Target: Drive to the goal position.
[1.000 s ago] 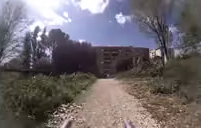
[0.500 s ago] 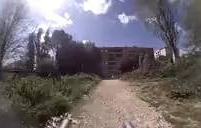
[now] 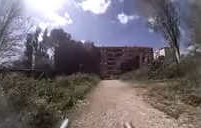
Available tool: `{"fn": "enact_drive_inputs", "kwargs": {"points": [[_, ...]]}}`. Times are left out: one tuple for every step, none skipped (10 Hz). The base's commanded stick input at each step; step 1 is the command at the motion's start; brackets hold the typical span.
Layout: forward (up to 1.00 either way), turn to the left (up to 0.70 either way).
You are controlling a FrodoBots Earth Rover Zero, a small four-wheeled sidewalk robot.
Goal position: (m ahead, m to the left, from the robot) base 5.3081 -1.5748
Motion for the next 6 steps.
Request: {"fn": "enact_drive_inputs", "kwargs": {"points": [[0.85, 0.00], [0.85, -0.33], [0.85, -0.04], [0.85, -0.01], [0.85, -0.27], [0.85, -0.02]]}}
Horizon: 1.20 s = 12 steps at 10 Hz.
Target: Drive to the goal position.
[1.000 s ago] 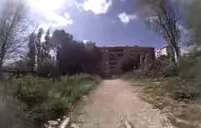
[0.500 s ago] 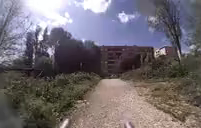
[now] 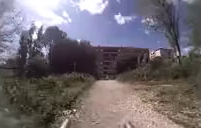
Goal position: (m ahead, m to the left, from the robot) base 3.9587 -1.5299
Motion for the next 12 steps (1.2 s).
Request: {"fn": "enact_drive_inputs", "kwargs": {"points": [[0.85, -0.13], [0.85, -0.26], [0.85, -0.24], [0.85, -0.11], [0.85, 0.00], [0.85, 0.00], [0.85, 0.00], [0.85, 0.00], [0.85, 0.00], [0.85, 0.00], [0.85, 0.00], [0.85, 0.00]]}}
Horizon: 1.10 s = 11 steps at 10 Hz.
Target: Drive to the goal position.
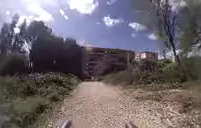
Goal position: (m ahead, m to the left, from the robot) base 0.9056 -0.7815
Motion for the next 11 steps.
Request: {"fn": "enact_drive_inputs", "kwargs": {"points": [[0.85, 0.00], [0.85, 0.00], [0.85, 0.00], [0.85, 0.00], [0.85, 0.00], [0.85, 0.00], [0.85, 0.00], [0.85, 0.00], [0.85, 0.00], [0.85, 0.00], [0.85, 0.00]]}}
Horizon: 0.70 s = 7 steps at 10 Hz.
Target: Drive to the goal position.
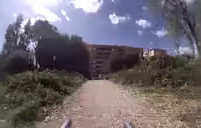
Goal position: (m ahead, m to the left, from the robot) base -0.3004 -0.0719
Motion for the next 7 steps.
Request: {"fn": "enact_drive_inputs", "kwargs": {"points": [[0.85, 0.00], [0.85, 0.00], [0.85, 0.00], [0.85, 0.00], [0.85, 0.00], [0.85, 0.00], [0.85, 0.00]]}}
